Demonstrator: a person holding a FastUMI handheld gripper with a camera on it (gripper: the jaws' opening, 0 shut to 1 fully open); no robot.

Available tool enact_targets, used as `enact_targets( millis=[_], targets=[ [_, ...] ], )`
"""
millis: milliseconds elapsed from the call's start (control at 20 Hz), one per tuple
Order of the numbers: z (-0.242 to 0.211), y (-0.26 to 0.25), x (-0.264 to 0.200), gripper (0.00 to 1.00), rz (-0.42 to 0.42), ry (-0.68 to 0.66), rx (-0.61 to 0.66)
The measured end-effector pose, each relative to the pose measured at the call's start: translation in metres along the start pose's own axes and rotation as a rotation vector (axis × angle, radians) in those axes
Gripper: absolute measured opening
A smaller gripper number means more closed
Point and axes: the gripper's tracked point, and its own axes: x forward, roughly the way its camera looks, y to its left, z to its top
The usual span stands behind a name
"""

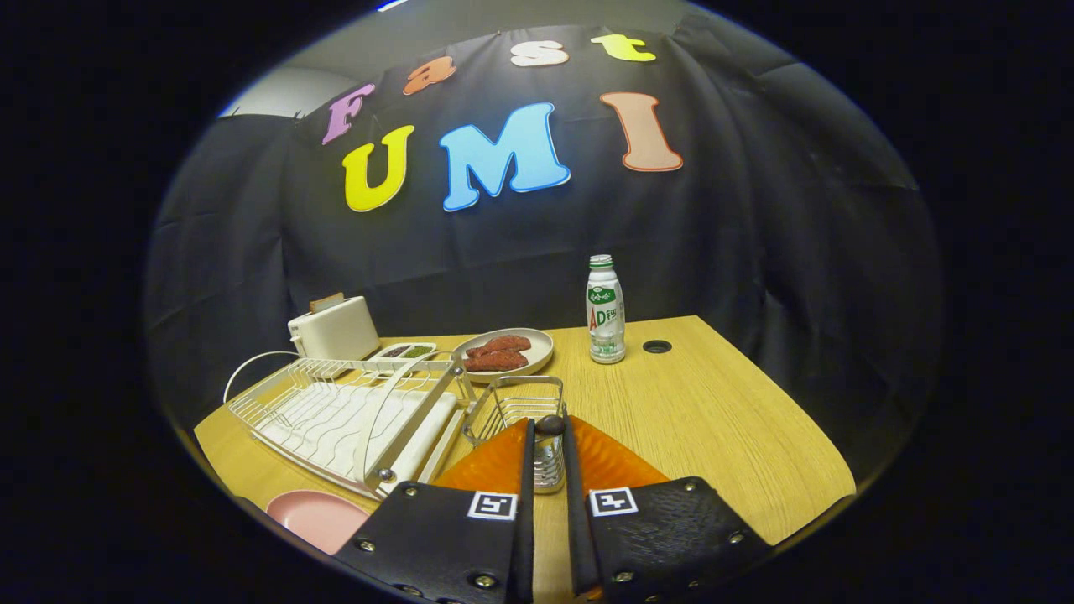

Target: Take the plate from the dish rack, then take the spoon from the basket and place it into the plate.

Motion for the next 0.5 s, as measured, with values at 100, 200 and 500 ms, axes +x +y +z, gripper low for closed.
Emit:
enact_targets(
  millis=[100,200,500],
  targets=[
    [0.007,0.002,0.012,0.17,0.009,-0.017,0.006],
    [0.008,0.001,0.021,0.17,0.012,-0.009,0.014],
    [0.022,0.0,0.042,0.17,0.016,-0.025,0.029]
  ],
)
